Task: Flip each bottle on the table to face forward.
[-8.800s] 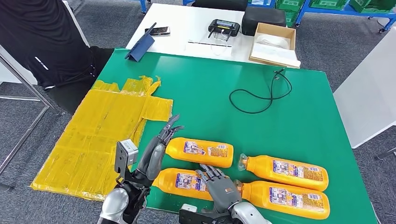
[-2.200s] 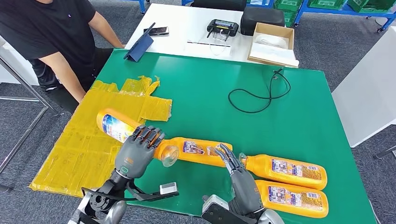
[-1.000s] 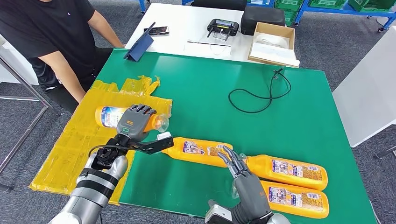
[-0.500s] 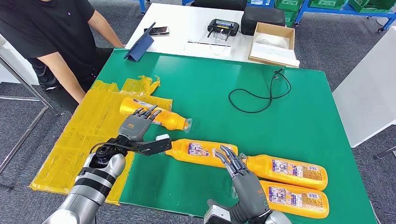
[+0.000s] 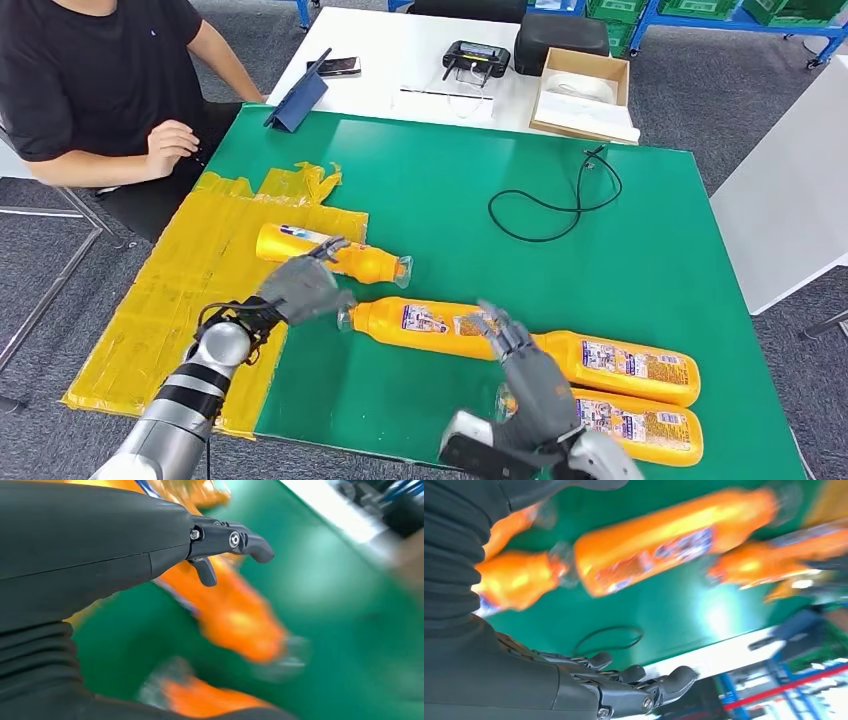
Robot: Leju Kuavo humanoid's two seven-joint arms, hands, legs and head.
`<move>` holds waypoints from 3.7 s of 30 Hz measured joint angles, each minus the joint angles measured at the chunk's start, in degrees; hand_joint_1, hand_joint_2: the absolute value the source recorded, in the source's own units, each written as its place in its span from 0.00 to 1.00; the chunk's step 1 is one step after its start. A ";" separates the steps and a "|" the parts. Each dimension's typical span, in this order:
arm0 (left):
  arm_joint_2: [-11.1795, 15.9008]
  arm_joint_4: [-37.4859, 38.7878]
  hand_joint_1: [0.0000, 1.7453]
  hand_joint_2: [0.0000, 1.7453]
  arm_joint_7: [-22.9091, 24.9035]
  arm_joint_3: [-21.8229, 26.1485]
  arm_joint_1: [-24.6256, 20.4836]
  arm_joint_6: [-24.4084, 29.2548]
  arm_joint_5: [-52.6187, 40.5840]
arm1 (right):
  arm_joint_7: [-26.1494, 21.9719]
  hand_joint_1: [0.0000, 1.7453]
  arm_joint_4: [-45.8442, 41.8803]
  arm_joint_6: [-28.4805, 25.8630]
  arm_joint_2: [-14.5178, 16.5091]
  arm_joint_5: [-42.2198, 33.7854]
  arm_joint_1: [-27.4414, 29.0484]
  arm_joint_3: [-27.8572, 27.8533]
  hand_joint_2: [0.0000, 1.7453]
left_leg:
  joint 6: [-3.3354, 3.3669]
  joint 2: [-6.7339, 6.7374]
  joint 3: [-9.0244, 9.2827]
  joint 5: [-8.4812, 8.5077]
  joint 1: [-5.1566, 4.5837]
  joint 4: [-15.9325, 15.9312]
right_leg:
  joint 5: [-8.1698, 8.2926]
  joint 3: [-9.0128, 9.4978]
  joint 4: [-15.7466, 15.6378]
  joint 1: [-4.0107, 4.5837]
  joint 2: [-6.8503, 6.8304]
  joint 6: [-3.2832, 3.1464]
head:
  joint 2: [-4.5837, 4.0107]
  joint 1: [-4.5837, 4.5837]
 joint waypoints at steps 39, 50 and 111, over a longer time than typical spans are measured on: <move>-4.98 -16.00 0.00 0.00 7.97 2.19 8.21 -3.95 39.85 | 3.83 0.00 31.70 13.32 9.53 -1.85 -23.20 -1.14 1.00 | 0.06 -0.24 -0.10 0.19 -0.02 0.01 | 0.10 -0.05 0.02 -0.03 -0.14 0.15 | -0.01 -0.01; -4.93 -15.43 0.00 0.00 8.42 1.24 6.39 -2.95 40.46 | 7.13 0.00 38.27 14.23 9.20 -1.77 -26.87 4.58 1.00 | 0.08 -0.26 -0.12 0.22 -0.03 0.01 | 0.11 -0.06 0.02 -0.04 -0.15 0.15 | -0.01 0.00; -15.16 -30.52 0.00 1.00 7.83 1.32 19.15 -4.01 52.36 | -15.54 1.00 7.59 -2.16 24.46 -12.48 -0.68 -13.56 1.00 | 0.03 -0.36 -0.78 0.43 -0.06 0.00 | 0.30 -0.77 0.07 -0.07 -0.30 0.07 | -0.01 0.00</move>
